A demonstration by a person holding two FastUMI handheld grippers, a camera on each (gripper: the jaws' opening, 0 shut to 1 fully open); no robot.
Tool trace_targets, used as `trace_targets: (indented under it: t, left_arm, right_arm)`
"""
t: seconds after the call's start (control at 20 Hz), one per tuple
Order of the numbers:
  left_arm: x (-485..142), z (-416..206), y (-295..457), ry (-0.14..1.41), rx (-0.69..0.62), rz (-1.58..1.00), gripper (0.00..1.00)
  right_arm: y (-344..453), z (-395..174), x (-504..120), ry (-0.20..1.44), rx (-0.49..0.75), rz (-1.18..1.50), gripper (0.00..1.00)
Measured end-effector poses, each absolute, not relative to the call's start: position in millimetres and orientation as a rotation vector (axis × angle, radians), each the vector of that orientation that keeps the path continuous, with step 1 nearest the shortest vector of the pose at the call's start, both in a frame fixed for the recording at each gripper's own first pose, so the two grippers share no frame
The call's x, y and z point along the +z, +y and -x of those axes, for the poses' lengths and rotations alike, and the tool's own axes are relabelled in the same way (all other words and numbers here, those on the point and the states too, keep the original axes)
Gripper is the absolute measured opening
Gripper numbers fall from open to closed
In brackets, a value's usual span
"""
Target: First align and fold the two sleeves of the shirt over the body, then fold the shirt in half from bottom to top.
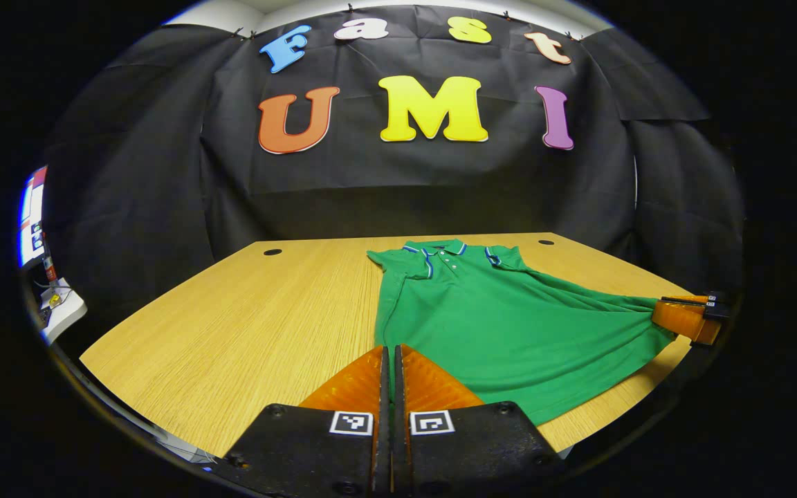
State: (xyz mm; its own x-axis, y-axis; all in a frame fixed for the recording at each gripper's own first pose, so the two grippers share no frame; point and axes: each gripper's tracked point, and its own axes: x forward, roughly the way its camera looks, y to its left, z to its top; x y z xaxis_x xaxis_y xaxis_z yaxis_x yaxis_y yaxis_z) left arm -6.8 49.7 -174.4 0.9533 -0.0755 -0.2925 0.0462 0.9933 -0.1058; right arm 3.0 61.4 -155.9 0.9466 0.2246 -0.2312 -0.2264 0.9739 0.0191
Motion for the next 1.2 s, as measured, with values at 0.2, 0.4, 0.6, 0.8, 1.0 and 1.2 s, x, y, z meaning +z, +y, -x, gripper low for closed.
trace_targets:
  t: [0.2,0.4,0.6,0.8,1.0,1.2]
  left_arm:
    - [-153,-19,61,0.272,-0.032,0.108,0.07]
    - [-118,-56,71,0.214,-0.013,0.090,0.07]
    - [-83,-102,77,0.146,0.010,0.083,0.07]
    - [-59,-155,71,0.094,0.003,0.083,0.07]
    - [-63,-216,71,0.117,0.010,0.104,0.07]
    - [-60,-275,61,0.094,-0.006,0.069,0.07]
  right_arm:
    - [61,-30,-113,0.150,0.227,0.006,0.00]
    - [65,-68,-71,0.066,0.221,0.018,0.00]
    - [72,-114,-36,0.003,0.208,0.009,0.00]
    - [73,-166,-14,-0.023,0.171,0.012,0.00]
    - [86,-226,4,-0.044,0.155,-0.017,0.00]
    - [97,-304,-18,-0.010,0.082,-0.033,0.00]
